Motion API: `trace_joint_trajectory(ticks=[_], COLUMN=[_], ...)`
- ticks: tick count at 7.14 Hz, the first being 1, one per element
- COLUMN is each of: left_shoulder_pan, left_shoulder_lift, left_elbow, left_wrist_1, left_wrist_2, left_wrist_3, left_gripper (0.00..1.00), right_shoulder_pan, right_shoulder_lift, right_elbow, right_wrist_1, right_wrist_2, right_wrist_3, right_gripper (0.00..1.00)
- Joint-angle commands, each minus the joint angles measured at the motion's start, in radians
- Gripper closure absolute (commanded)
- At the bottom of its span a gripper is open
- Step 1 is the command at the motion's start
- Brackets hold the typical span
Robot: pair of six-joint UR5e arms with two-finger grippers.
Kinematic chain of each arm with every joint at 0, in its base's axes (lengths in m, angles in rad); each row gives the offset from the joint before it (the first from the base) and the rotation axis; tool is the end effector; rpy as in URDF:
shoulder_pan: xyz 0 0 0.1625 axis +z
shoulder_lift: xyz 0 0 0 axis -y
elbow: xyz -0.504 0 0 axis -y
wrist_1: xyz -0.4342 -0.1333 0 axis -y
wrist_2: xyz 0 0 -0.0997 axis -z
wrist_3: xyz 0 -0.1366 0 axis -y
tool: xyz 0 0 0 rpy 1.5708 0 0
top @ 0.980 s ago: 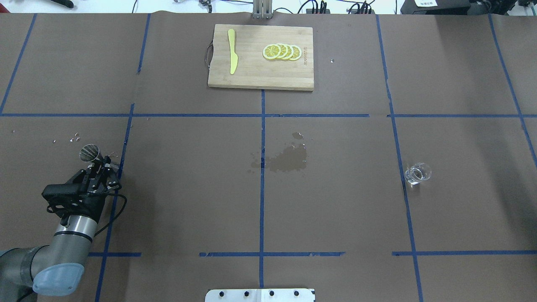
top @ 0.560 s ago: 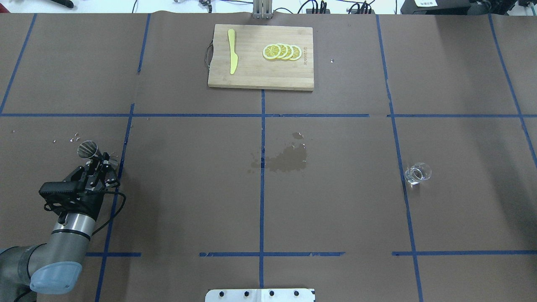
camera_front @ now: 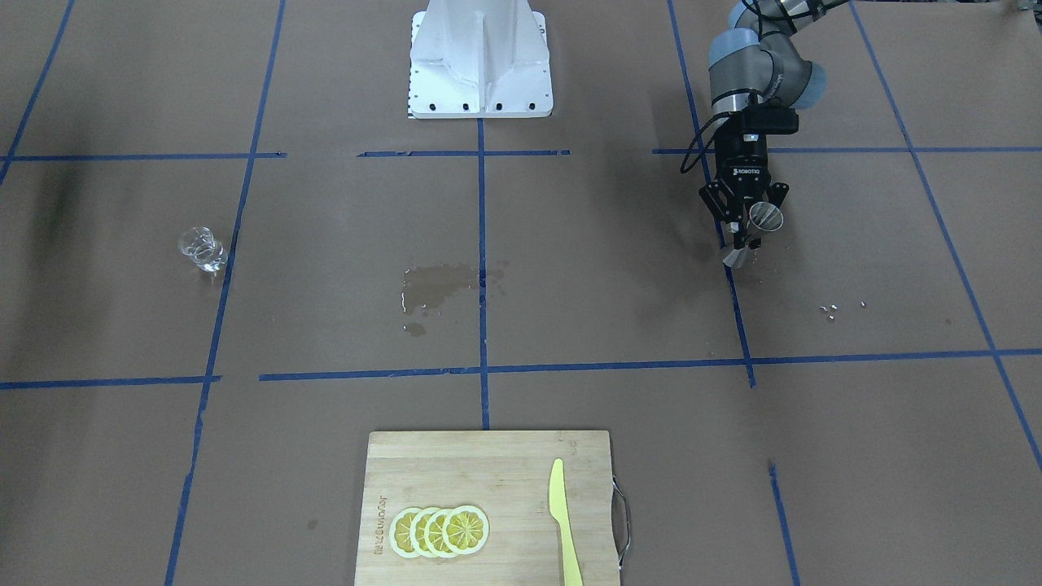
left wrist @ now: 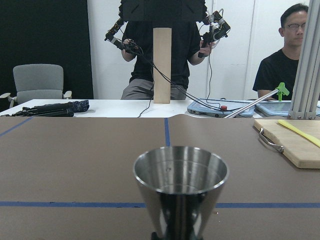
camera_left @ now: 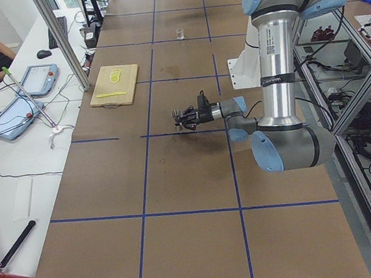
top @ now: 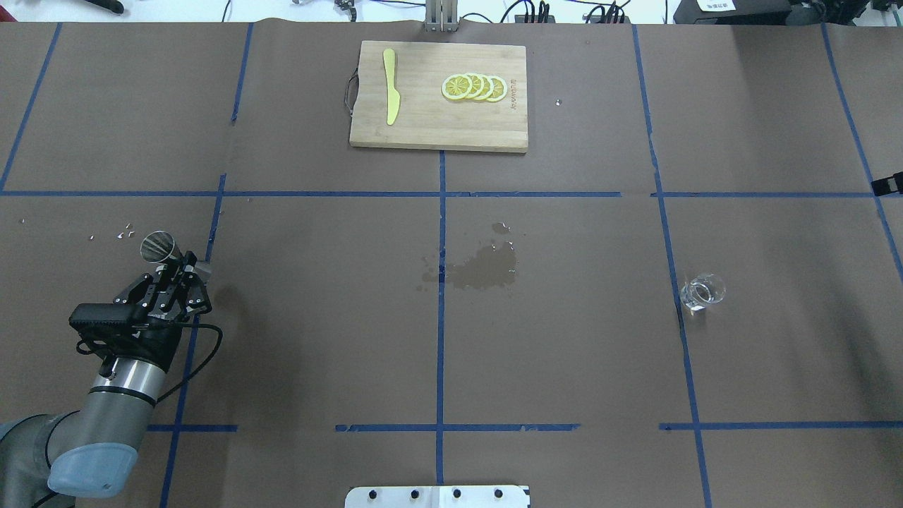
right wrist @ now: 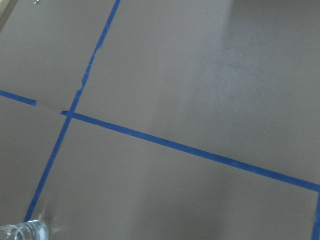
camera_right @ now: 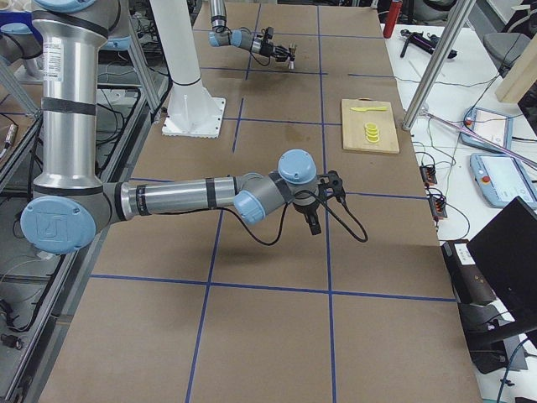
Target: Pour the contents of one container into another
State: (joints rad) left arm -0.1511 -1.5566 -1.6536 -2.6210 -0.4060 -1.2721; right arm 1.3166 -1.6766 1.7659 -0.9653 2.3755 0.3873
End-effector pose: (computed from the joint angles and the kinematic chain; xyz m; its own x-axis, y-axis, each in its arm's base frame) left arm 0.4732 -0.3338 0.5706 0.6706 0.0155 -0.7417 0.7106 0.2736 0.6482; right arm -0.0961 -0.5086 0.6339 0.5869 -0.2941 0.7544 -0.0308 0.9229 0.3837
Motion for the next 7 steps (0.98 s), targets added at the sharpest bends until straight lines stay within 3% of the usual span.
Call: trace_joint_trajectory(ticks=[1,3,4,5,7], left_shoulder_pan=[0.002,0.004,-0.002,0.005,0.007], left_shoulder_lift=[-0.095,-0.12,-0.153,-0.184,-0.249], left_elbow=[0.004,-0.006,-0.024,-0.034,-0.032], left_wrist_1=[-0.039,-0.039,-0.059,-0.074,-0.074], left_wrist_2=[-0.005,-0.007,-0.002,-0.004,-0.008], left_wrist_3=[0.054,0.13,0.214,0.34,0.378], left_gripper=[1.0,1.0,1.0,1.0,1.0], right_shoulder_pan=[-0.156,-0.223,-0.27,-0.321,-0.5], right_shoulder_lift=[-0.073,-0.08,-0.095,-0.103,-0.118], right_elbow=[0.004,0.044,0.075,0.092,0.145], right_wrist_1=[0.312,0.335,0.335,0.335,0.335], right_wrist_2=[-0.128,-0.169,-0.238,-0.33,-0.614], right_wrist_3=[0.258,0.388,0.43,0.467,0.539], right_gripper=[0.0,0.0,0.0,0.0,0.0])
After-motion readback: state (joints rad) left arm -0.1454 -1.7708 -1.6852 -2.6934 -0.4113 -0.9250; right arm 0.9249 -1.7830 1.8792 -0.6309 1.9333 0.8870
